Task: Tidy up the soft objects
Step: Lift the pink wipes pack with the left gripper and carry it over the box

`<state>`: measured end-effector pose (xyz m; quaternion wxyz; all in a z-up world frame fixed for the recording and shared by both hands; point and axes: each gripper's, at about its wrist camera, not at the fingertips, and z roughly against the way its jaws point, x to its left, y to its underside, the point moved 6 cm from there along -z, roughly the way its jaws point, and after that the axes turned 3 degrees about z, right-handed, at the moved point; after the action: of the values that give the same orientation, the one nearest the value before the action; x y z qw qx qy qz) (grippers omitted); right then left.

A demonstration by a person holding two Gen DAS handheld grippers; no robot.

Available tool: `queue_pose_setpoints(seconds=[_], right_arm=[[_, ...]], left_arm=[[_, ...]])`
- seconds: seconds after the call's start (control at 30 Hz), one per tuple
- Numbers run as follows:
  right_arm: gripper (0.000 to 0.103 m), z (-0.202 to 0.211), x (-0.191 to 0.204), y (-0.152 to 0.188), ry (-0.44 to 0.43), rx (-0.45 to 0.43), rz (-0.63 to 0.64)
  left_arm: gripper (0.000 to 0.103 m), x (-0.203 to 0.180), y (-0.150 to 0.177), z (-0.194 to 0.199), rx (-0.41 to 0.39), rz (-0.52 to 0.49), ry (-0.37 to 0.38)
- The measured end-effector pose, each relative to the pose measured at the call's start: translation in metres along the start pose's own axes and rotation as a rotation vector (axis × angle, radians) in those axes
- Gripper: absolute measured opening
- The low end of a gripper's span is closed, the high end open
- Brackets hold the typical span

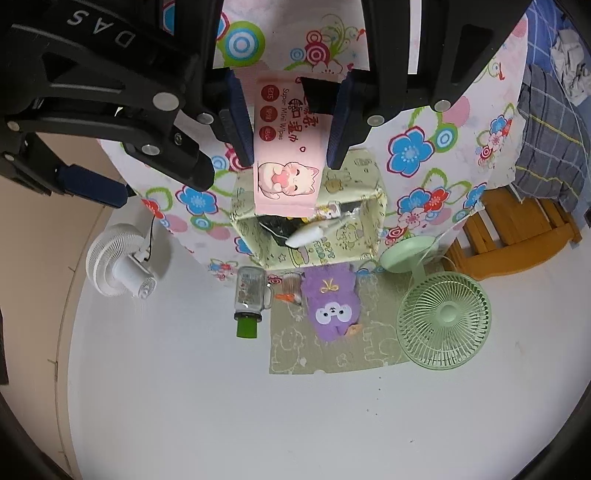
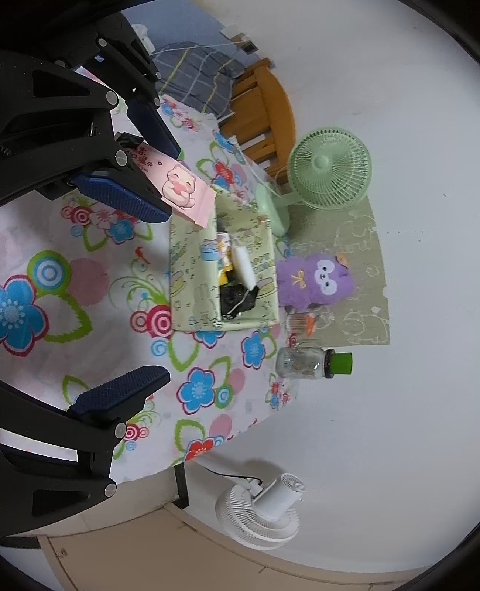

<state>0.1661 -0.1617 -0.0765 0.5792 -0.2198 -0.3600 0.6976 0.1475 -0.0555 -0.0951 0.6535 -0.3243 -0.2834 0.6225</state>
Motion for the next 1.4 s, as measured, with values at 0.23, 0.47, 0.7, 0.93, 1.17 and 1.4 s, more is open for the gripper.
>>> queue_pose_setpoints(seconds=[0.23,0.47,0.7,0.93,1.17,1.4], right_arm=[[0.082,-0.003,0.004,-0.022,0.005,-0.023,0.017],[0.082,-0.009,0.004,-0.041,0.018,-0.04,0.018],[0.083,-0.027,0.002,-0.057,0.025,-0.041,0.021],[0.083,-0.047,0.0,-0.073,0.015,-0.039,0.023],[0.083,-0.071,0.001,-0.088,0.03,-0.031,0.046],[0.083,-0.099,-0.002,-0.098,0.048,-0.004,0.03]], left_arm=[[0.041,0.006,-0.018,-0.002,-0.018,0.017,0.001],[0.041,0.01,-0.036,-0.011,-0.034,0.021,0.002],[0.041,0.016,-0.05,-0.028,-0.033,0.026,0.007],[0.041,0.02,-0.064,-0.046,-0.032,0.026,-0.011],[0.041,0.028,-0.076,-0.07,-0.015,0.05,-0.014],[0.041,0.032,-0.086,-0.1,0.007,0.059,-0.005]])
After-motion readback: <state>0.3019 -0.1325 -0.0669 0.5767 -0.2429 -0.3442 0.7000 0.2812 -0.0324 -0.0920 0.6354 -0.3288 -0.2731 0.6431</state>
